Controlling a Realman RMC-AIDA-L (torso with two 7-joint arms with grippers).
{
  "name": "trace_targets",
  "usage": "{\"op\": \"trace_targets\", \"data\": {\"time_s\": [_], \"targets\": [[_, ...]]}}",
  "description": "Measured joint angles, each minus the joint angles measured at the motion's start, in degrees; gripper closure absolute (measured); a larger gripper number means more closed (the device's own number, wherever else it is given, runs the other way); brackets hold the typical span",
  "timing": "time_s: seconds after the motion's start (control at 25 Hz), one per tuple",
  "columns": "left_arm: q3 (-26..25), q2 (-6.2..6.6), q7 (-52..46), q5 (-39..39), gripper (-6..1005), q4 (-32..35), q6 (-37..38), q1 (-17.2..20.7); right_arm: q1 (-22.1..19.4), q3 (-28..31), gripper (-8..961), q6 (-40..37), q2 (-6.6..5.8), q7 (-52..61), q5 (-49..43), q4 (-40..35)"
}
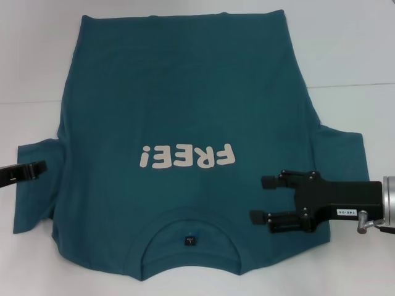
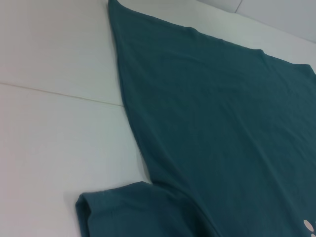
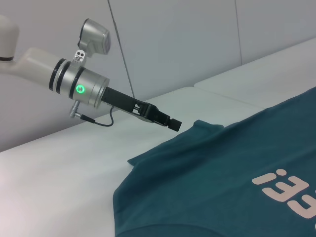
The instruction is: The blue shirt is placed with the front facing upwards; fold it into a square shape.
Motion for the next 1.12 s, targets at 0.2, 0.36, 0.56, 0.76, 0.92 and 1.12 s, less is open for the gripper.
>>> {"op": "trace_targets", "data": {"time_s": [0.2,0.36,0.56,0.76,0.92,1.12], "targets": [[-0.17,0.0,0.07,0.07,977,0.28,0.09,0.12,0.14,0.0,33,0.04,0.0,0.0,0.0,0.0],[-0.45,-0.62,0.62,-0.46,976,2.98,0.25,1.79,0.13,0.0,34,0.03,0.0,0.0,0.0,0.0],[-2.65,-0.38,-3.99,-0.91,928,4.31,1.14,3.57,0.0,0.0,34,0.01,0.0,0.0,-0.01,0.0],[-4.02,-0.03,-5.71,-0.58,867,4.56,1.23,4.63,0.17,0.0,34,0.0,0.09,0.0,-0.02,0.0],[-3.78,0.09,-5.65,0.71,755,4.36,0.82,4.82,0.36,0.0,34,0.01,0.26,0.0,-0.02,0.0],[-3.23,-0.47,-5.48,4.37,564,4.36,-0.53,4.04,0.37,-0.01,33,-0.12,0.26,0.0,-0.02,0.0]]}}
